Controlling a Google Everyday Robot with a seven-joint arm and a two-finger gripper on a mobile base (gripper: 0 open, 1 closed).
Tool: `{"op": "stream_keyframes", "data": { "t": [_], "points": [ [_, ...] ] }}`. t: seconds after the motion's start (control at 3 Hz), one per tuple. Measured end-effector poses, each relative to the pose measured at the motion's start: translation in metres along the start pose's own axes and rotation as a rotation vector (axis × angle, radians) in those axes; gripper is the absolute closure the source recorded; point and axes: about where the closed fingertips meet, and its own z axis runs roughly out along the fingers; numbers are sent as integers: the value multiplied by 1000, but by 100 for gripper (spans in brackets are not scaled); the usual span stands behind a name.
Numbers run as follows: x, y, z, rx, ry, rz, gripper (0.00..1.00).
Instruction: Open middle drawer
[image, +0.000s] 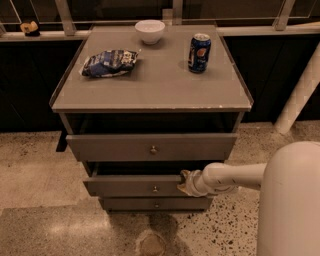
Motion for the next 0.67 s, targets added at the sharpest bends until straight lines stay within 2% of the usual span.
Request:
{"op": "stream_keyframes", "data": {
  "t": [0.33,0.67],
  "points": [
    [1,10,-1,-8,-1,-15,100],
    [1,10,-1,-8,-1,-15,100]
  ]
}}
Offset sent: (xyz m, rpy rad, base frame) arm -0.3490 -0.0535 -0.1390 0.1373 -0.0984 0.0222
